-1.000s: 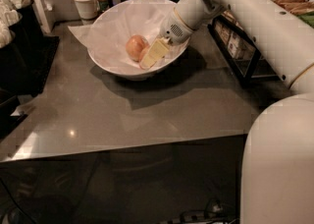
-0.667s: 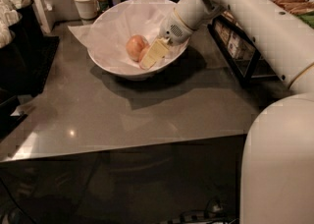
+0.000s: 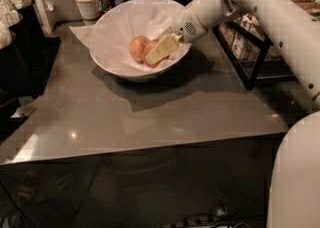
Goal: Pick apple from white bowl
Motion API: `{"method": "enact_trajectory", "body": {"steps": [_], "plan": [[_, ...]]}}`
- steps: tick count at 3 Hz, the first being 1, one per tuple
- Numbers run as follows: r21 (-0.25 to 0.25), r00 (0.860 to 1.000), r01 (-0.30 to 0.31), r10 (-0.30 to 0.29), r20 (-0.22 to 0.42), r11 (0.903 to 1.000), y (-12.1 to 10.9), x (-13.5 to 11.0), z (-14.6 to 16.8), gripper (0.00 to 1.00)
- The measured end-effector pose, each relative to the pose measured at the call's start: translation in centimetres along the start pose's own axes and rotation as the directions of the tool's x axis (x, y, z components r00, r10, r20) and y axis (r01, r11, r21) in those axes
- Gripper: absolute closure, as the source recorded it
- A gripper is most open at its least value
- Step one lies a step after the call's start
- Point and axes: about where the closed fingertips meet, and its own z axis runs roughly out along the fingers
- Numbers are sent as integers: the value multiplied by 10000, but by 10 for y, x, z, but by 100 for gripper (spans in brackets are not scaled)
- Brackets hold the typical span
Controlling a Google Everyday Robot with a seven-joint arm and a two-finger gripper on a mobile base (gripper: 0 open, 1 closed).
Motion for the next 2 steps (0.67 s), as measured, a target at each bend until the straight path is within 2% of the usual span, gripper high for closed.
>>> {"method": "enact_trajectory", "body": {"steps": [1, 2], "plan": [[199, 9907, 517, -538, 1249, 9985, 11, -15, -30, 100], [197, 9896, 542, -563, 1324, 9983, 12, -14, -33, 100]]}}
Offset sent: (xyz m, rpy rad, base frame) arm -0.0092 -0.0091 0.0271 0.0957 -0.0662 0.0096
